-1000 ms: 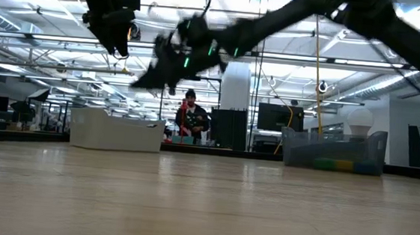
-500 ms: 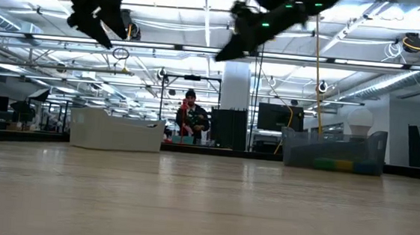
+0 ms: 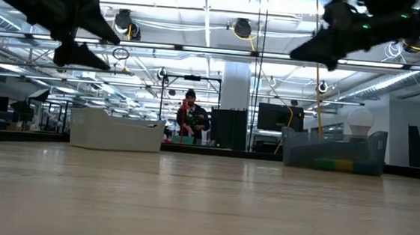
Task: Pick and place Stapler, Stapler remover, tape
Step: Return to Home Position
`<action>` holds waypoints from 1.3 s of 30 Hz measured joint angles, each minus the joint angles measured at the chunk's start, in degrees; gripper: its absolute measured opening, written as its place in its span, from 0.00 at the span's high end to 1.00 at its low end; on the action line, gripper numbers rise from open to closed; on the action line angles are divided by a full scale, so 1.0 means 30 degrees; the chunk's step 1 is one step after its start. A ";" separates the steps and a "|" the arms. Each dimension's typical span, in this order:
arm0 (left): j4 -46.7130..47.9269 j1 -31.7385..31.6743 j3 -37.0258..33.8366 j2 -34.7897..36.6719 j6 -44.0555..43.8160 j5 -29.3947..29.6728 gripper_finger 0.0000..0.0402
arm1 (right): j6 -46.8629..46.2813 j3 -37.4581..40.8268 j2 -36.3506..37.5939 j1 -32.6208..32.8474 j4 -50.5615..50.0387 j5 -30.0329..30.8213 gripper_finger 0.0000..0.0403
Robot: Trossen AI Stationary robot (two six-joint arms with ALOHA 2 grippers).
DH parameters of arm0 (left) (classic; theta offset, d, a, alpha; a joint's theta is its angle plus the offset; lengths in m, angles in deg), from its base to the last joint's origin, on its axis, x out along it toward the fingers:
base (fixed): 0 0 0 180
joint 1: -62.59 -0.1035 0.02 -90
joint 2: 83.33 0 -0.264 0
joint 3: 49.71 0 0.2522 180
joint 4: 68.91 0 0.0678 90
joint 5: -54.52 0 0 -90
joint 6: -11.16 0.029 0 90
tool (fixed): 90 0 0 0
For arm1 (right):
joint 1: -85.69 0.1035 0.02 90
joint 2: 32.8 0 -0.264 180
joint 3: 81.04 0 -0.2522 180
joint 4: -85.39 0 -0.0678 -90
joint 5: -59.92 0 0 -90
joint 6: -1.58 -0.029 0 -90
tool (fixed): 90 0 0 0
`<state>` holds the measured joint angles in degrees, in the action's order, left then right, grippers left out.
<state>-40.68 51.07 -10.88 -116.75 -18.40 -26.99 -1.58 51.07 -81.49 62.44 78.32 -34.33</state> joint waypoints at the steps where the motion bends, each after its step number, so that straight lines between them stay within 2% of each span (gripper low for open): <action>1: -0.0077 0.0104 -0.0337 0.0101 -0.0532 -0.0003 0.09 | -0.0367 0.0641 0.0864 0.0000 0.0026 0.0015 0.97; 4: -0.0146 0.0178 -0.0922 0.0178 -0.1935 0.0206 0.09 | -0.1748 0.2197 0.3210 0.0000 0.0485 0.0345 0.97; 7: -0.0219 0.0178 -0.0967 0.0147 -0.4859 0.0148 0.09 | -0.2899 0.3447 0.4981 0.0000 0.0706 0.0971 0.97; 8: -0.0262 0.0178 -0.0967 0.0149 -0.4801 0.0222 0.09 | -0.3123 0.3785 0.5452 0.0000 0.0663 0.1027 0.97; 12: -0.1789 0.0280 -0.0974 0.0330 -0.2083 0.0249 0.09 | -0.3843 0.5007 0.7035 0.0000 0.0712 0.0951 0.97; 16: -0.3897 0.0295 -0.1028 0.1095 0.0824 -0.1012 0.09 | -0.5874 0.6136 0.8239 0.0000 0.0710 0.0925 0.97; 20: -0.5499 0.0295 -0.2104 0.2611 0.2642 -0.1815 0.09 | -0.7791 0.7456 0.9134 0.0000 0.0720 0.0883 0.97; 24: -0.6089 0.0325 -0.3802 0.4449 0.2504 -0.1890 0.09 | -0.8973 0.8886 0.9730 0.0000 0.0777 0.0903 0.96; 32: -0.8825 0.0888 -0.7484 0.7564 0.2458 -0.3537 0.09 | -1.2386 1.1014 0.9966 0.0000 0.2375 0.0907 0.96; 34: -0.8771 0.1032 -0.8103 0.8139 0.2287 -0.3500 0.09 | -1.2267 1.1003 0.9961 0.0000 0.2180 0.0911 0.96; 39: -0.8542 0.1253 -0.8077 0.8325 0.3004 -0.4103 0.09 | -0.9914 1.1023 0.9973 0.0029 0.4864 0.0722 0.96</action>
<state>-66.30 54.83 -35.11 -91.78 -9.39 -39.30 -31.32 84.14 -51.57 62.53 92.92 -32.16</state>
